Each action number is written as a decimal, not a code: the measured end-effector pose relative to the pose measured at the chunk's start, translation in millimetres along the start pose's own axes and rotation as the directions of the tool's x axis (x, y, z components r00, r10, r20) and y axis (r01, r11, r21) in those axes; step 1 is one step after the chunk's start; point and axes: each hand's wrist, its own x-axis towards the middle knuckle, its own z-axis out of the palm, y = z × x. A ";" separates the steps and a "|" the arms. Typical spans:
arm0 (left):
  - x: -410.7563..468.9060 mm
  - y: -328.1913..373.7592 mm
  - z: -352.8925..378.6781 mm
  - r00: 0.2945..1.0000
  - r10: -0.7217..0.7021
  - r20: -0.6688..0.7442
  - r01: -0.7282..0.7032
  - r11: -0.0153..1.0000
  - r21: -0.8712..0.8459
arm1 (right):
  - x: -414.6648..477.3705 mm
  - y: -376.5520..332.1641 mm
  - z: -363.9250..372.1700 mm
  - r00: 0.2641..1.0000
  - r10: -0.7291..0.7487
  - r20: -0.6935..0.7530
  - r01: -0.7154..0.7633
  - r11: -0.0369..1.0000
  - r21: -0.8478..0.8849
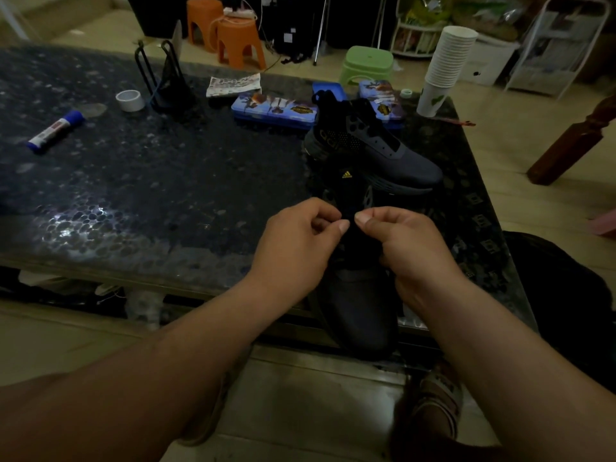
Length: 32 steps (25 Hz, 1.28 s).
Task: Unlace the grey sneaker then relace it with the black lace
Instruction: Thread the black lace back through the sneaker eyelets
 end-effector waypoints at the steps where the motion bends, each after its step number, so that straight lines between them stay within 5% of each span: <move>1: 1.1 2.4 2.3 0.999 -0.052 0.009 0.052 0.996 -0.069 | -1.0 -1.4 -1.4 1.000 -0.016 0.007 0.016 0.999 -0.036; 4: 7.6 10.2 9.9 0.974 -0.218 0.064 0.227 0.921 -0.318 | -2.3 -6.0 -5.8 0.997 -0.079 0.007 0.079 0.986 -0.146; 8: 10.7 13.3 17.8 0.938 -0.329 0.108 0.342 0.837 -0.427 | -1.6 -4.8 -13.7 0.993 -0.120 -0.022 0.112 0.967 -0.227; 20: -4.3 11.3 23.5 0.948 -0.316 0.048 0.305 0.847 -0.436 | -0.9 2.8 -6.0 0.965 -0.205 -0.166 0.154 0.949 -0.275; 26: -5.7 8.3 24.4 0.941 -0.326 0.090 0.326 0.806 -0.493 | -0.7 -1.6 -6.8 0.973 -0.219 -0.075 0.176 0.910 -0.376; 32: 4.7 2.3 17.1 0.918 -0.311 0.246 0.396 0.723 -0.566 | 1.2 -6.2 -5.9 0.996 -0.083 -0.013 0.077 0.963 -0.257</move>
